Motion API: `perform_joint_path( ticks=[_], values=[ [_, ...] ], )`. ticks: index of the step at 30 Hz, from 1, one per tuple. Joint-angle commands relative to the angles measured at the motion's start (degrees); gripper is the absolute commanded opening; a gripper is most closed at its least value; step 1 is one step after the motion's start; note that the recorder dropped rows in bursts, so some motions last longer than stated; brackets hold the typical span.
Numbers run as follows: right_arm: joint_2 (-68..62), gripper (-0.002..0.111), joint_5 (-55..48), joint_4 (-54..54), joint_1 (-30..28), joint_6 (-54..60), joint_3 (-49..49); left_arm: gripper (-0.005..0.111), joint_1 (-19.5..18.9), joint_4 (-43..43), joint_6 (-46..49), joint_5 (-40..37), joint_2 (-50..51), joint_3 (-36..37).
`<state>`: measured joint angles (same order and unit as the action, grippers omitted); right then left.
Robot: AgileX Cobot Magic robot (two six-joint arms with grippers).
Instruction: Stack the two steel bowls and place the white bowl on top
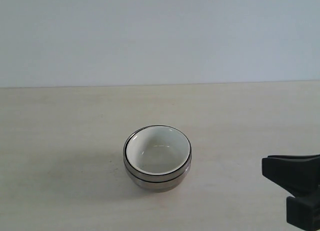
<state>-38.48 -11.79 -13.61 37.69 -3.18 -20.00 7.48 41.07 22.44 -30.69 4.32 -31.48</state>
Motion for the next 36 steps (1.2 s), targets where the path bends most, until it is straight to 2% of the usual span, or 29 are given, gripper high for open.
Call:
perform_joint_path(
  ticks=[1, 9, 12, 22, 26, 31, 36],
  values=[
    [0.51, 0.0, -0.08, 0.22, -0.06, 0.11, 0.01, 0.004, -5.33, 0.93, 0.75, 9.04, -4.32, 2.98],
    [0.51, 0.0, 0.28, 0.22, -0.06, 0.11, 0.01, 0.004, -15.0, 1.08, 1.19, 18.79, -4.32, 10.67],
    [0.51, 0.0, 0.41, 0.22, -0.06, 0.11, 0.01, 0.004, -17.56, 1.07, 1.19, 21.86, -4.32, 14.8],
    [0.51, 0.0, 0.41, 0.22, -0.06, 0.11, 0.01, 0.004, -18.37, 0.96, 3.27, 25.44, -4.32, 29.1],
    [0.51, 0.0, 0.41, 0.22, -0.06, 0.11, 0.01, 0.004, -18.37, 2.02, 2.59, 29.45, -4.32, 31.48],
    [0.51, 0.0, 0.41, 0.22, -0.06, 0.11, 0.01, 0.004, -18.37, -2.19, 3.01, 28.36, -4.32, 31.48],
    [0.51, 0.0, 0.41, 0.22, -0.06, 0.11, 0.01, 0.004, -18.37, -14.36, 0.41, 21.91, -4.32, 31.48]
  ],
)
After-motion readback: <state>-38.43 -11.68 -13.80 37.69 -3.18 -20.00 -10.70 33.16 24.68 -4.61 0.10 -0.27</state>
